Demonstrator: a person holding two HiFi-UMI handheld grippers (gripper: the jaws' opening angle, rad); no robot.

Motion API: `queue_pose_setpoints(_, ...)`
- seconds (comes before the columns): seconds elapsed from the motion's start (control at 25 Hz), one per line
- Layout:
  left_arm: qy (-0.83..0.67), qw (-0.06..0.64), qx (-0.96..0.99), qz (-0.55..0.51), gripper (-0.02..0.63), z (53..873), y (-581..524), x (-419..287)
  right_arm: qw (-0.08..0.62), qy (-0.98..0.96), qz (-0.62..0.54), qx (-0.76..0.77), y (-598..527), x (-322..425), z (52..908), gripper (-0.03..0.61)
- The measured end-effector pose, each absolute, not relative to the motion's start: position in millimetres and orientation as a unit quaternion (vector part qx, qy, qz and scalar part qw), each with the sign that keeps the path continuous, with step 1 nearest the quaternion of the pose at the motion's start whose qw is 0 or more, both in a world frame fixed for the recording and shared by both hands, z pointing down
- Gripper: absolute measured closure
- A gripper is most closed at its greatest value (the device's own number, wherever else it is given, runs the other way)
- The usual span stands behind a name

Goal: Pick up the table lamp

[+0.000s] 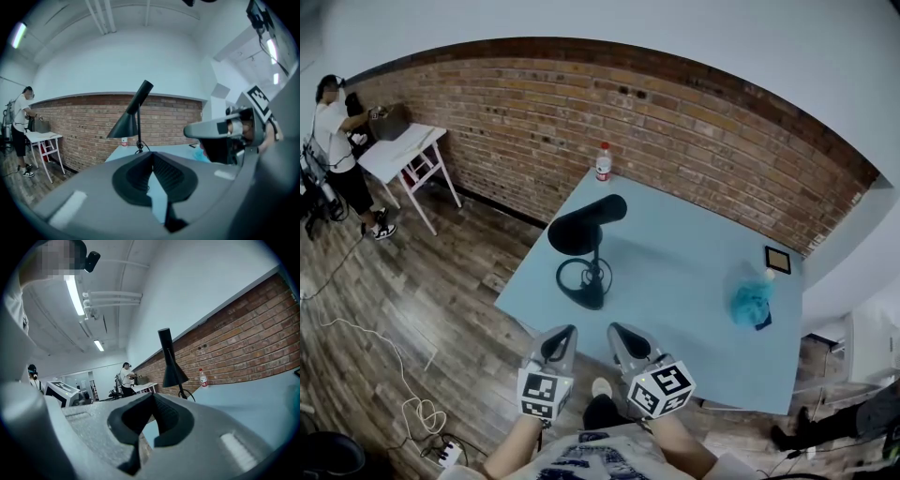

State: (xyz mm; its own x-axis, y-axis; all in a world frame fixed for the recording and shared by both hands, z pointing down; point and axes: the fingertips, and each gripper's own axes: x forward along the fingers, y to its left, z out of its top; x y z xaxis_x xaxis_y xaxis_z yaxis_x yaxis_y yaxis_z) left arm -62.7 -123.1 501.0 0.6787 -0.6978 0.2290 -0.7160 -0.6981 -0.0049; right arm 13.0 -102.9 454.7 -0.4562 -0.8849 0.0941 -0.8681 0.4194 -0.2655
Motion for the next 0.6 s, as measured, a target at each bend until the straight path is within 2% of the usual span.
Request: queue_pose_setpoints(0.6, -0.403, 0.056, 0.905, 0.126, 0.621, 516, -216, -33, 0.017, 0.863, -0.147, -0.482, -205, 38, 464, 0.580)
